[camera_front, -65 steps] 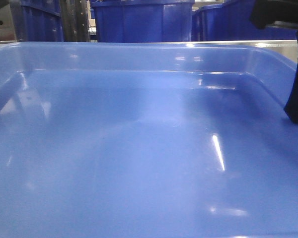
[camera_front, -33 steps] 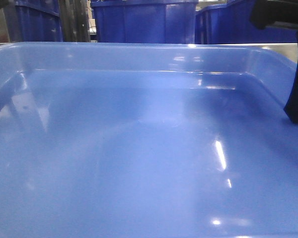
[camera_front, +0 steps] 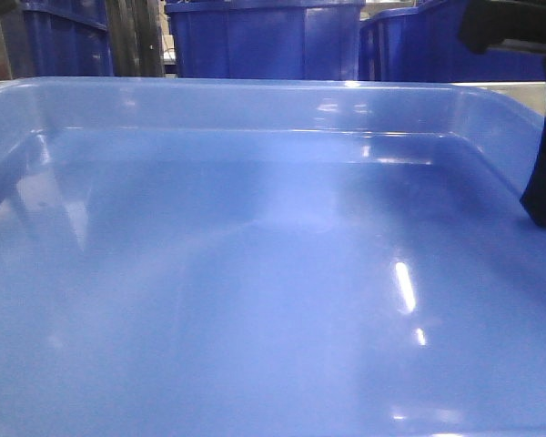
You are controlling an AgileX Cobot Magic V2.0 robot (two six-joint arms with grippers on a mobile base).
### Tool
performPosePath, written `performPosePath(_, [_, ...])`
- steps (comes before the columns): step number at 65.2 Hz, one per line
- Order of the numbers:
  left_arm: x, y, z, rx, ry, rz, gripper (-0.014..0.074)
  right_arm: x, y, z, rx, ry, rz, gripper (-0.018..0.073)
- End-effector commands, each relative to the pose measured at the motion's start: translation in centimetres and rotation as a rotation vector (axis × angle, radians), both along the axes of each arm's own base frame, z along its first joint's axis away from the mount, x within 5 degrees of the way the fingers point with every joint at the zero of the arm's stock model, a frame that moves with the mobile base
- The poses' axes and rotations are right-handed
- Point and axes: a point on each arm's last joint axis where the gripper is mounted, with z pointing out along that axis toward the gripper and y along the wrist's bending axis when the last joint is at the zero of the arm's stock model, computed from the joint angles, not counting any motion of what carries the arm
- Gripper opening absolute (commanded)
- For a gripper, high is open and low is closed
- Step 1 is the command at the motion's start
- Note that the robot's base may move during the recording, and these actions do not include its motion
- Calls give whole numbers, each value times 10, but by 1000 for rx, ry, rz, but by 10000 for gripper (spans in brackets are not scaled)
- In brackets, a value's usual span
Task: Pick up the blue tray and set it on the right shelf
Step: 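Hold the tray while the base drives up to the steel shelf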
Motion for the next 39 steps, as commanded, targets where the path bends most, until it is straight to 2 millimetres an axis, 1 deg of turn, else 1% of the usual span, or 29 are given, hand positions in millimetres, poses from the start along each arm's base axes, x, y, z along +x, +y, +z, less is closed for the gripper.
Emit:
performPosePath(1, [-2,3,12,-12,-39,-7,22,2,-4,13,-8,-76,3,142])
performPosePath(39, [-2,3,12,-12,-39,-7,22,2,-4,13,-8,-76,3,142])
